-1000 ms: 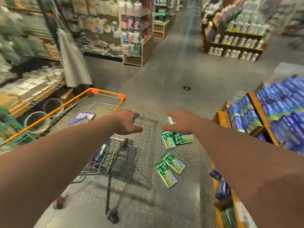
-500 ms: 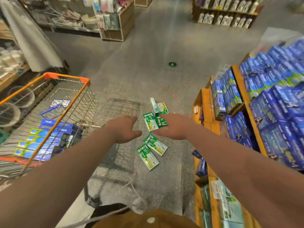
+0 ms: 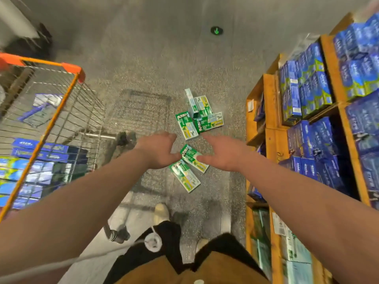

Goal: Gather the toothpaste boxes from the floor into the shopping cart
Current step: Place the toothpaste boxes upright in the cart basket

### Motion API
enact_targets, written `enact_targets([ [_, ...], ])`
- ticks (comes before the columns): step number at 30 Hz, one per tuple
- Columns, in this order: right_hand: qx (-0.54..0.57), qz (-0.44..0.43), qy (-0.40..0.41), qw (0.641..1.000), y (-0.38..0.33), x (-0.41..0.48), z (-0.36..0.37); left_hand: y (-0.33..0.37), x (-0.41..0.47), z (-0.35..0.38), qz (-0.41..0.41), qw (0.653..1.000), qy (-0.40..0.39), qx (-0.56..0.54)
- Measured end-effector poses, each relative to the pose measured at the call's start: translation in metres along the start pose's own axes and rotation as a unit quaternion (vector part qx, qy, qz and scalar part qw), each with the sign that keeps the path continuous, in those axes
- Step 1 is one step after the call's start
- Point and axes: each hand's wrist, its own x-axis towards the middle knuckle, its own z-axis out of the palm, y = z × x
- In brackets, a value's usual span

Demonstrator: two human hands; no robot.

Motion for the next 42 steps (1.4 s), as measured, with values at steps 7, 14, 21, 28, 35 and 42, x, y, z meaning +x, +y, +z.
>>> enact_targets([
  [7, 0.049, 0.025, -0.031, 0.998, 0.027, 0.118, 0.089, -0.034, 0.120, 0.079, 0.041, 0.998, -0.037, 0.019],
  [14, 0.049, -0.008, -0.076, 0.996, 0.092, 0.250, 0.232, -0.050, 0.253, 0.238, 0.029, 0.995, -0.089, 0.041],
  [21, 0.052, 0.006, -0.077, 0.996, 0.151, 0.368, 0.378, -0.062, 0.368, 0.407, 0.031, 0.991, -0.127, 0.041],
  [28, 0.055, 0.066, -0.084, 0.993, 0.193, 0.479, 0.496, -0.079, 0.466, 0.524, 0.099, 0.978, -0.146, 0.108],
  [35, 0.075, 0.116, -0.041, 0.990, 0.219, 0.537, 0.555, -0.098, 0.515, 0.574, 0.189, 0.963, -0.135, 0.134],
  [42, 0.102, 0.161, -0.068, 0.979, 0.225, 0.541, 0.565, -0.089, 0.514, 0.592, 0.213, 0.952, -0.132, 0.175],
])
